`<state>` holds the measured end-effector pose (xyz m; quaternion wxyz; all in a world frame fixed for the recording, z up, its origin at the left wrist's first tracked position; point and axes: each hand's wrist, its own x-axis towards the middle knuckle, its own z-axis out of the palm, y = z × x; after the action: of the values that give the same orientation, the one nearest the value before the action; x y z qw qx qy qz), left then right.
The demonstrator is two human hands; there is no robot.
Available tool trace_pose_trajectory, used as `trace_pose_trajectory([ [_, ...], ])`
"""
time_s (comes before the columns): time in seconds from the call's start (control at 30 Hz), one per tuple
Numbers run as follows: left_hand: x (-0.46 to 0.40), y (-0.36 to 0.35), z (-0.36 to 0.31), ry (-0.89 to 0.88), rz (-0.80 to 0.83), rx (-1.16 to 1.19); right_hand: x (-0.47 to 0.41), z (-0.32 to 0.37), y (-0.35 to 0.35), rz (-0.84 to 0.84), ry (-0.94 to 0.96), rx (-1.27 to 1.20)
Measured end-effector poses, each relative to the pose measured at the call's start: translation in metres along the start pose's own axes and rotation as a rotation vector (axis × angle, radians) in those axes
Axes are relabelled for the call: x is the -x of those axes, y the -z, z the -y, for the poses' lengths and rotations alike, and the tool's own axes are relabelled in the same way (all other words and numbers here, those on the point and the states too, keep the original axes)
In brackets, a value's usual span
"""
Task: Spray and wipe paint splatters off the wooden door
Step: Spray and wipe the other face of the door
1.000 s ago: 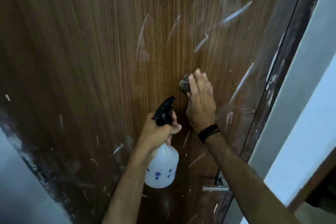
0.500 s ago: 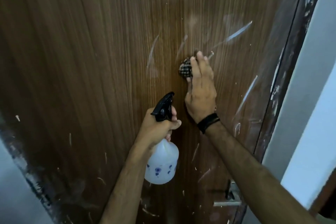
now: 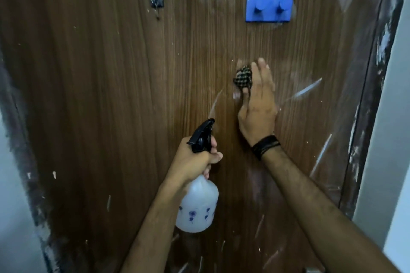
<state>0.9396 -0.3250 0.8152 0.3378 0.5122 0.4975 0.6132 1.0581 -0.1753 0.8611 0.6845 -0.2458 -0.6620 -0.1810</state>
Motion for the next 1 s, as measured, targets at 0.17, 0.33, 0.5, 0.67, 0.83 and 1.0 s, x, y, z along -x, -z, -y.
trace_pose_trajectory([
  [0.17,0.004,0.013,-0.006,-0.002,-0.024,0.023,0.037,0.024,-0.015,0.232,0.275,0.01],
  [0.33,0.012,0.026,0.001,0.002,-0.016,0.025,0.073,0.02,-0.014,0.299,0.392,0.027],
  [0.5,0.007,0.033,-0.013,-0.01,-0.008,0.001,0.005,0.032,-0.022,0.103,0.17,0.033],
  [0.67,0.005,0.035,-0.027,-0.065,-0.034,0.055,0.005,0.038,-0.032,0.166,0.268,0.028],
  [0.83,0.004,0.023,-0.032,-0.1,-0.043,0.073,0.095,0.02,-0.022,0.314,0.464,0.023],
  [1.0,-0.002,-0.003,-0.03,-0.052,0.052,0.028,0.105,-0.005,-0.003,0.177,0.199,0.009],
])
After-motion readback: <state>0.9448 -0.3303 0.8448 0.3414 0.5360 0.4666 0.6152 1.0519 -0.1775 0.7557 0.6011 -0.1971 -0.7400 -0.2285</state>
